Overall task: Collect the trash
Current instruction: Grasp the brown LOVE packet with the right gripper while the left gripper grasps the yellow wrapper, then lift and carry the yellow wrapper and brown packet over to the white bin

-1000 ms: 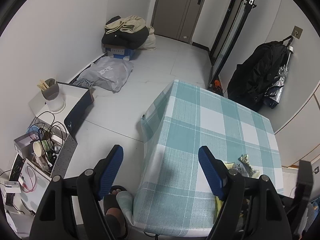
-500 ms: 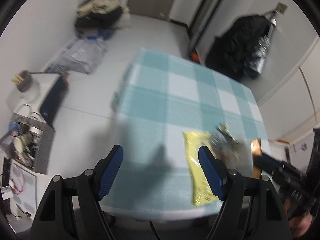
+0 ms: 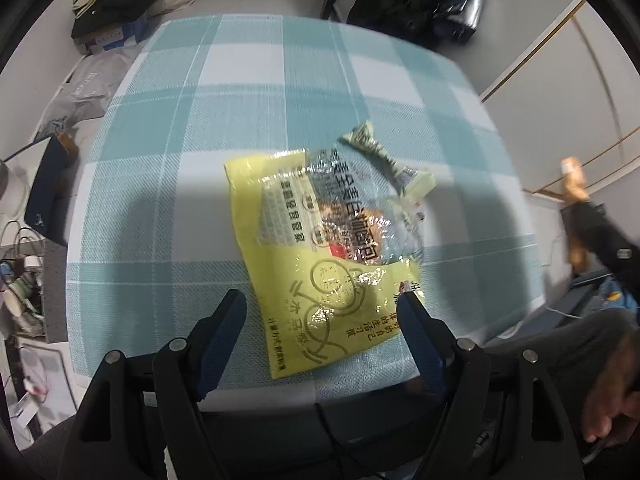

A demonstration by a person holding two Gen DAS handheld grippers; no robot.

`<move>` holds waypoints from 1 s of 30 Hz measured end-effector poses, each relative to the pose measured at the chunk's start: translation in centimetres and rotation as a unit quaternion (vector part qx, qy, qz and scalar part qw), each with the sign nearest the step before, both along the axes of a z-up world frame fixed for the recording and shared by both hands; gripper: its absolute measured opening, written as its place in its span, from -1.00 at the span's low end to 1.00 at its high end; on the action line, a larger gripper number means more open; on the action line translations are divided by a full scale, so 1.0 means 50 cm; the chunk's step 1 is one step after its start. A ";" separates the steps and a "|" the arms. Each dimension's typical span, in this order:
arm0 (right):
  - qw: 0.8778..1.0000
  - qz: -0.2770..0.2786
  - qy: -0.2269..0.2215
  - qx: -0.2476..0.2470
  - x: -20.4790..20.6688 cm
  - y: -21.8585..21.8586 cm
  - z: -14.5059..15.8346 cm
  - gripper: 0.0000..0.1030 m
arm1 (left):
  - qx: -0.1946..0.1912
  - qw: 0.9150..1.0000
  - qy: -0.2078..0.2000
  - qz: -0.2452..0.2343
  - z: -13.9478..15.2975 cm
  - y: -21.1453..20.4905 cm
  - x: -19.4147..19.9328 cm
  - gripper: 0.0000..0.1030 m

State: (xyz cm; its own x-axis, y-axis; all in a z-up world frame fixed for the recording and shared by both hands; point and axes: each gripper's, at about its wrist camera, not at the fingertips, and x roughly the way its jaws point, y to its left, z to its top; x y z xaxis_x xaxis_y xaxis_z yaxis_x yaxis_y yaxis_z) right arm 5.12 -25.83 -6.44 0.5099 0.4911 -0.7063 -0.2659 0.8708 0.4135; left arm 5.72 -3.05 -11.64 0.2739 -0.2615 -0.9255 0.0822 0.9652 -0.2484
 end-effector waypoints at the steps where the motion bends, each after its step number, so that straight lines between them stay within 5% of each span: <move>1: 1.000 0.000 -0.002 0.003 -0.003 -0.006 0.003 -0.31 | 0.002 1.000 0.006 -0.002 -0.005 -0.006 0.000 0.46; 10: 1.000 -0.004 -0.011 0.028 -0.026 -0.049 0.018 -0.30 | 0.057 0.998 0.024 0.007 -0.021 -0.054 0.014 0.82; 17: 0.999 -0.011 -0.014 0.041 -0.035 -0.070 0.024 -0.30 | 0.102 0.993 0.047 0.031 -0.028 -0.075 0.039 0.86; 27: 0.998 -0.019 -0.022 0.050 -0.043 -0.091 0.033 -0.30 | 0.128 0.989 0.073 0.014 -0.033 -0.092 0.059 0.84; 30: 0.998 -0.021 -0.021 0.051 -0.044 -0.094 0.033 -0.30 | 0.127 0.989 0.077 0.009 -0.026 -0.083 0.055 0.63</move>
